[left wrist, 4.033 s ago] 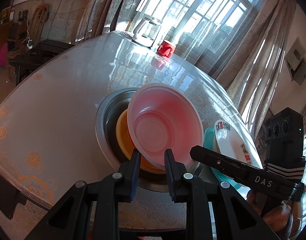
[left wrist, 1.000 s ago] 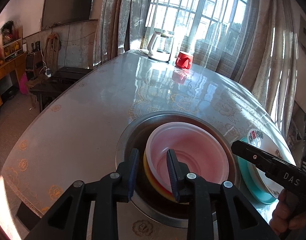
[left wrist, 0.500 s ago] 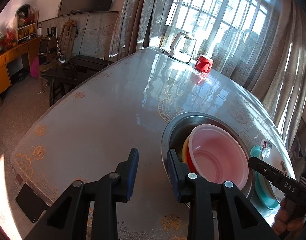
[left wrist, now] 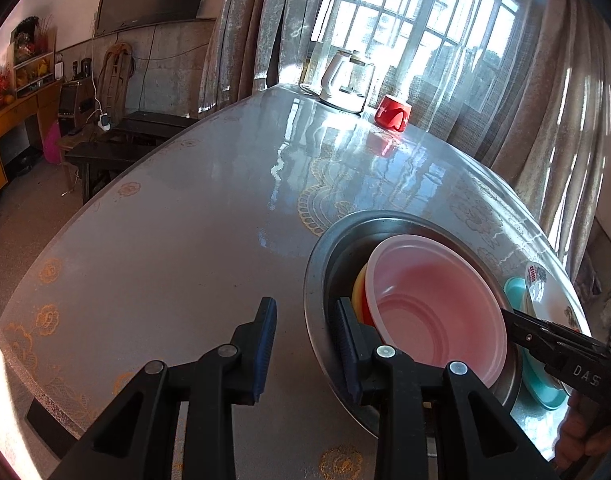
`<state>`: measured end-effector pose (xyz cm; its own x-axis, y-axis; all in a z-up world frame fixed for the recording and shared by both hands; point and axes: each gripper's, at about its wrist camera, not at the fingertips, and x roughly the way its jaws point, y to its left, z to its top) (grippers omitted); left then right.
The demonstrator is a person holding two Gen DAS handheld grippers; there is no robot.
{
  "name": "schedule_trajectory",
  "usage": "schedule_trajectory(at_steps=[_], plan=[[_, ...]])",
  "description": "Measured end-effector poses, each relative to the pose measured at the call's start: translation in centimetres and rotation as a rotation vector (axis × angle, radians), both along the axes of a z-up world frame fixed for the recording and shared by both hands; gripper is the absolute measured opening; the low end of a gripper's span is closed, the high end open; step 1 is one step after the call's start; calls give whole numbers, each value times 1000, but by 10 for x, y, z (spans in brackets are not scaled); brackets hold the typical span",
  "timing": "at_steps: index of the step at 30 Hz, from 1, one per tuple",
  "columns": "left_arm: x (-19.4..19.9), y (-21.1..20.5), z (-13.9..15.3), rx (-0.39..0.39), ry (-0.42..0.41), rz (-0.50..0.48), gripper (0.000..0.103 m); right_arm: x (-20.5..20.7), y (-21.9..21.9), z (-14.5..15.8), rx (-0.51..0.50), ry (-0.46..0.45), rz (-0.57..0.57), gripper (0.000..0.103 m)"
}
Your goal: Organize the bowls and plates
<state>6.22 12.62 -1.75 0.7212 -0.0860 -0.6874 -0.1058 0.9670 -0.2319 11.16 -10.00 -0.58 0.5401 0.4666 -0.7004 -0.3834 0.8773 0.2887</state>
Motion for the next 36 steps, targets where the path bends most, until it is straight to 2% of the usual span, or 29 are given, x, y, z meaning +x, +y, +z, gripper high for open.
schedule_trajectory(at_steps=[7,13,22,36], plan=[[-1,3,-1,-49,9,-17,29,7,0,0,19,34,25,25],[-2,-8,3,-8,4,-47,18,7,1,0,7,32,41,25],[-3,-12,3,27,11,-38,19,10,2,0,1,47,74,25],[-5,-9,2,27,13,-34,20,11,4,1,-4,49,92,27]])
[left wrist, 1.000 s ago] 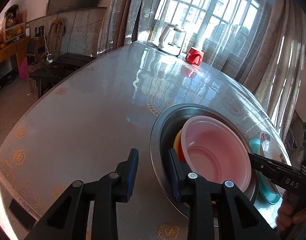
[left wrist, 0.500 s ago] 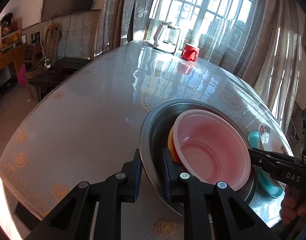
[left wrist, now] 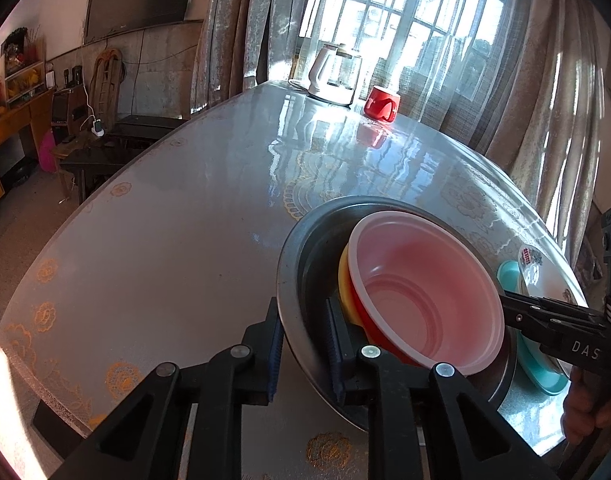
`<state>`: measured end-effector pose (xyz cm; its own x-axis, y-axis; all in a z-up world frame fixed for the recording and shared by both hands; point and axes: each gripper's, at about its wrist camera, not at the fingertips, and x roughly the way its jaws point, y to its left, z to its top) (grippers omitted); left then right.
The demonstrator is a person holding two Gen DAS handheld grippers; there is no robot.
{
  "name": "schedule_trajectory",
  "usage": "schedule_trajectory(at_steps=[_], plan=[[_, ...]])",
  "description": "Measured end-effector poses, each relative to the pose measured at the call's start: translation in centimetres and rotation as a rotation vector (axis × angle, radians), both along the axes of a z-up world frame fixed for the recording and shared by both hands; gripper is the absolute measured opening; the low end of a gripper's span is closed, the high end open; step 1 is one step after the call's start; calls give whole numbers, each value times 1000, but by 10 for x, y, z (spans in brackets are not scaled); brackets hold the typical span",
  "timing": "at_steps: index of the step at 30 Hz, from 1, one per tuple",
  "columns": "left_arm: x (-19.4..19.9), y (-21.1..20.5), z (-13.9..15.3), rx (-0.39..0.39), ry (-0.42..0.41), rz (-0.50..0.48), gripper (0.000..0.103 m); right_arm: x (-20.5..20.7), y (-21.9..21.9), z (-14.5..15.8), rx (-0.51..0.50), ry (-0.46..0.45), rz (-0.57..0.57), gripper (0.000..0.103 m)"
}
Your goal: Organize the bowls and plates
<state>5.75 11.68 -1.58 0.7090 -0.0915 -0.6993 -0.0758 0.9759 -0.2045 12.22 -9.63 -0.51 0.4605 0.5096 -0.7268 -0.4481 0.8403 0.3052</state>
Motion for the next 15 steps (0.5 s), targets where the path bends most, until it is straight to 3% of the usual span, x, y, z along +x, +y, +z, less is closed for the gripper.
schedule_trajectory(at_steps=[15], plan=[[-13,-5,4,-6,-16,-8,20,-11,-10,3,67,-9,-18,27]])
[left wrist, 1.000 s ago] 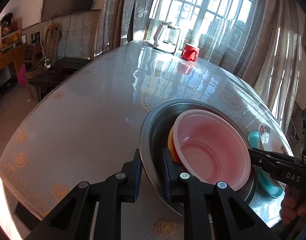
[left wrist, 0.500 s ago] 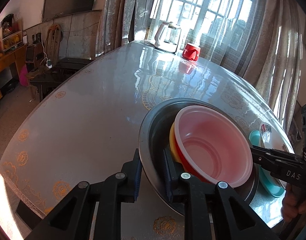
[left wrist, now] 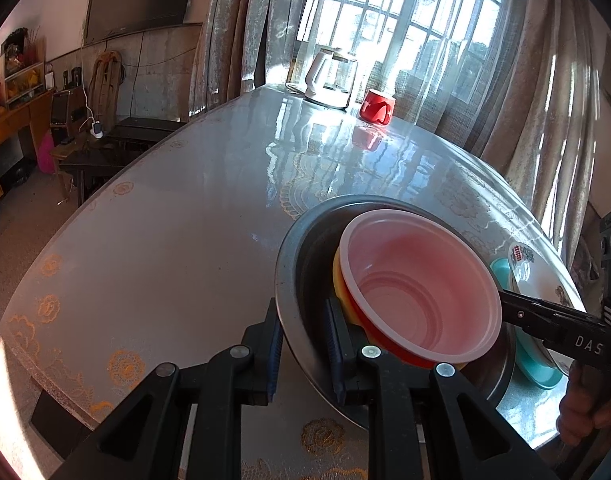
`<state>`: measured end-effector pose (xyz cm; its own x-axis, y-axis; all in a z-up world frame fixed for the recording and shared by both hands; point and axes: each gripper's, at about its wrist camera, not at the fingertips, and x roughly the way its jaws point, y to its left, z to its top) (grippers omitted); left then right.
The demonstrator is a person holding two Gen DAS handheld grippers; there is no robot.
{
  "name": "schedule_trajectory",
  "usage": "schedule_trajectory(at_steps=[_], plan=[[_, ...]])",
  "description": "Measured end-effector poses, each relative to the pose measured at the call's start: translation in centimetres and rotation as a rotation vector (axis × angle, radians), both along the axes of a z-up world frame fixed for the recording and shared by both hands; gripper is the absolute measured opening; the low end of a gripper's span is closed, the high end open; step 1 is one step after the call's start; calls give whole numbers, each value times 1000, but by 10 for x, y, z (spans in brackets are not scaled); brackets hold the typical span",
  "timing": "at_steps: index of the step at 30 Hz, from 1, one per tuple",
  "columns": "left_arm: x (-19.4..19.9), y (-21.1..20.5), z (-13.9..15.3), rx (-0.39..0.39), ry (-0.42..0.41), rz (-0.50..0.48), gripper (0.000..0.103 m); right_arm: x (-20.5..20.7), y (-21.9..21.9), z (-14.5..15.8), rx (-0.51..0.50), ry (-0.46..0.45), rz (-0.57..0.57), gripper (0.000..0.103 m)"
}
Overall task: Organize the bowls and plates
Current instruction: 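Lift and carry the basin onto the teal-based plate stack with both tools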
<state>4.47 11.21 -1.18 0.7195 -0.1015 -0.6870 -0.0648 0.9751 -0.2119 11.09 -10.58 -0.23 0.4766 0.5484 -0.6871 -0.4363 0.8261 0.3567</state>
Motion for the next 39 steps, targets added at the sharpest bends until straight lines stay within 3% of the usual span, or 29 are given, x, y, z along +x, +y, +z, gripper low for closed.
schedule_trajectory(at_steps=[21,39], plan=[[-13,-17,24,-8,-64,-60,21,-22,-26,23,76,-68,-36,27],[-4,-74,51,22,-111,-193,21,-40,-87,41,135,-113,-161,27]])
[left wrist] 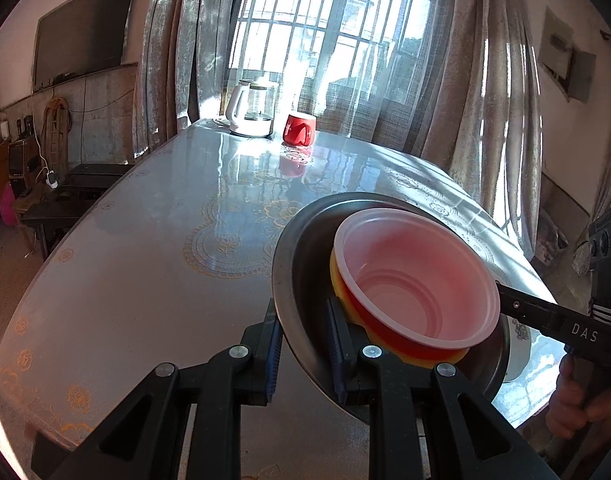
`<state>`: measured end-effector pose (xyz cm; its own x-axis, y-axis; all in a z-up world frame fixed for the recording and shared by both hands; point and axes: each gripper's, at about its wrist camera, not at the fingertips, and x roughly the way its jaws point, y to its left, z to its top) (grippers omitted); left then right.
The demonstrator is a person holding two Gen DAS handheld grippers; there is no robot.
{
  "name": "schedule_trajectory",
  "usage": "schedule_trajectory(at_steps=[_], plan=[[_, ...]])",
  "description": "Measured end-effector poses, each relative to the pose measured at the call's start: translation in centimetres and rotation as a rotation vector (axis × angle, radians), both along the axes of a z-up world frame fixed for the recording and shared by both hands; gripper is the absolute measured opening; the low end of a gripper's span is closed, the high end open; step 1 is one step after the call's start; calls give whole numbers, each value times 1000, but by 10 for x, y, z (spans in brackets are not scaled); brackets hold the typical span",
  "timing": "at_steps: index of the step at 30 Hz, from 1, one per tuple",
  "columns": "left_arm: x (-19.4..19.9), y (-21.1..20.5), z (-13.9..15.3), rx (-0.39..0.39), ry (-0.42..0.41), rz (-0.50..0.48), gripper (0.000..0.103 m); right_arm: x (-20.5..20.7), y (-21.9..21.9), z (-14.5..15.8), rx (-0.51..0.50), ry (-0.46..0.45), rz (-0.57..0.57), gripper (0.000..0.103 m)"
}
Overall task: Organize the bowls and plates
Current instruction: 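Lift and carry the basin onto the teal-based plate stack with both tools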
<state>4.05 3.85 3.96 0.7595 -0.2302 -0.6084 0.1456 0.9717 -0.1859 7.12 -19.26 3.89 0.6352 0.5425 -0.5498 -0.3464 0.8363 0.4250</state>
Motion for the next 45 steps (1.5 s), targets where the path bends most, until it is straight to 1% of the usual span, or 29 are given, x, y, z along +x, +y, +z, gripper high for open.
schedule_trajectory(at_steps=[8,15,22,25,33,37,39,45], plan=[[11,-37,7,0,-2,-88,21,-10,-34,7,11,-25,-88,27],[21,-78,13,2,-5,-183,21,-19,-74,9,24,-33,-194,27],[32,-113,3,11,34,-249,21,-24,-107,-1,38,-9,-290,27],[37,-122,-5,-3,66,-261,22,-23,-118,-8,39,13,-321,27],[40,-137,-19,23,108,-279,22,-21,-132,-27,56,61,-367,27],[41,-136,-19,29,99,-271,22,-17,-133,-33,63,75,-376,26],[43,-134,-19,22,104,-270,22,-16,-131,-36,63,83,-373,25],[44,-135,-23,15,121,-277,23,-16,-134,-37,90,95,-383,25]])
